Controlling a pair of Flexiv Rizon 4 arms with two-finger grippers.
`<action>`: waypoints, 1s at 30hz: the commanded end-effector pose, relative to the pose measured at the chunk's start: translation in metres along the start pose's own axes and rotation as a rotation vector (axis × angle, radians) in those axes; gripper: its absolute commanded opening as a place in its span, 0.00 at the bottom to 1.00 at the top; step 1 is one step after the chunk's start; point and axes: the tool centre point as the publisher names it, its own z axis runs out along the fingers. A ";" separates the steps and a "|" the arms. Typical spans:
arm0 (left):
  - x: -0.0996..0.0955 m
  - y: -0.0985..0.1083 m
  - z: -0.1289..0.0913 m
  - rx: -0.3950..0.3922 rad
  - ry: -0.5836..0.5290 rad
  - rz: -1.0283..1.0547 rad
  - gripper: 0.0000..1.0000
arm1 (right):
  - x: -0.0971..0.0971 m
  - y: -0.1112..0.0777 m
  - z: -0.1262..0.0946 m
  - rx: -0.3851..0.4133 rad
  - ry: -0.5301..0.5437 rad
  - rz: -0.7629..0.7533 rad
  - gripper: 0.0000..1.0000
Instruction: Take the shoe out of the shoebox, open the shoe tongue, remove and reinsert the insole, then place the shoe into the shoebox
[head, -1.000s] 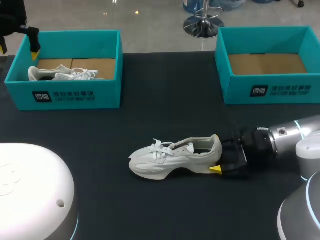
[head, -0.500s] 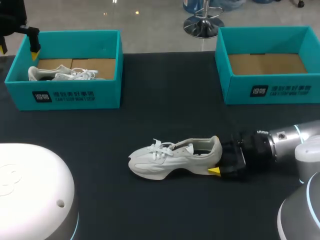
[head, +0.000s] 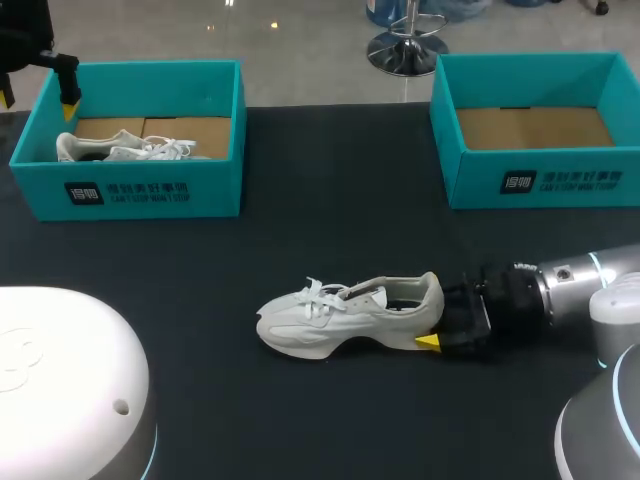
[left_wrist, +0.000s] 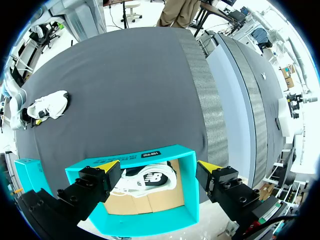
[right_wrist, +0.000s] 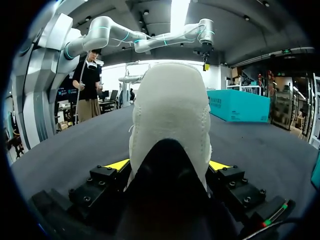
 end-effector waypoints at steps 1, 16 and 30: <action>0.000 -0.001 0.000 -0.002 0.002 0.000 1.00 | 0.000 -0.001 0.003 0.004 0.000 0.001 0.00; -0.045 -0.024 -0.007 -0.023 0.054 -0.198 1.00 | 0.000 -0.001 0.003 0.004 0.000 0.001 0.00; -0.150 -0.093 0.018 0.088 0.052 -0.475 1.00 | 0.000 -0.001 0.003 0.004 0.000 0.001 0.00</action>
